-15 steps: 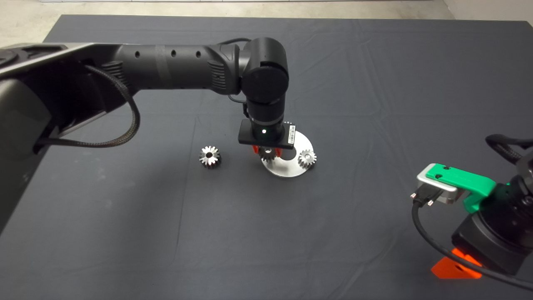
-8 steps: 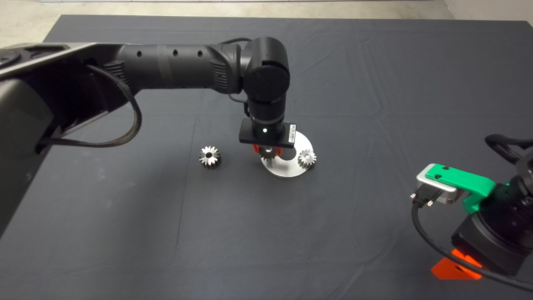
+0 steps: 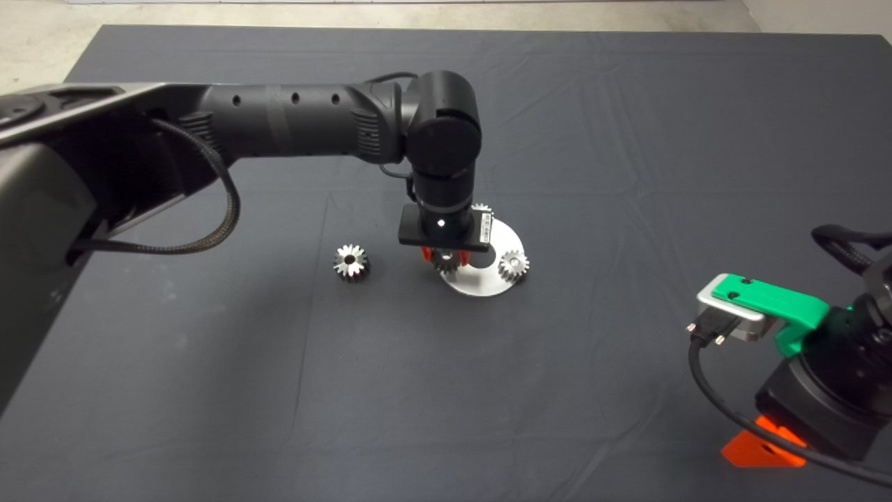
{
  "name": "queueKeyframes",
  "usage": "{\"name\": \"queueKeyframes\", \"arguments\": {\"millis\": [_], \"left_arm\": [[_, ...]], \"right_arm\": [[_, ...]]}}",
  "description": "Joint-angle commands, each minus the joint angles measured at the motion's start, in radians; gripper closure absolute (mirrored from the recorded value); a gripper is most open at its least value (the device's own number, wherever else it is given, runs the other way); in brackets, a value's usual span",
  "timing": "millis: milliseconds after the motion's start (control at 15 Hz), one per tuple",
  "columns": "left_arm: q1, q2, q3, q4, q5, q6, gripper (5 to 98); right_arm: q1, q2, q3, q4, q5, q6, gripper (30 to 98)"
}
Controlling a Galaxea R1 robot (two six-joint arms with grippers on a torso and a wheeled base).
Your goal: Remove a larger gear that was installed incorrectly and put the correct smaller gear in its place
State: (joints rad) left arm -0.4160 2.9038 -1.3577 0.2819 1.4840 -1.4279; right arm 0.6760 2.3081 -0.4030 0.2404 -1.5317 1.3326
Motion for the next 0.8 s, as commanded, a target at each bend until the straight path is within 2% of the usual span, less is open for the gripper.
{"name": "queueKeyframes", "arguments": {"millis": [0,733], "left_arm": [[-0.021,0.005,0.005,-0.004,0.004,0.003,68.3],[-0.022,0.022,-0.015,-0.003,-0.002,0.024,68.3]], "right_arm": [[0.027,0.004,0.003,0.026,-0.088,0.005,31.6],[0.028,0.003,0.003,0.026,-0.088,0.005,31.6]]}}
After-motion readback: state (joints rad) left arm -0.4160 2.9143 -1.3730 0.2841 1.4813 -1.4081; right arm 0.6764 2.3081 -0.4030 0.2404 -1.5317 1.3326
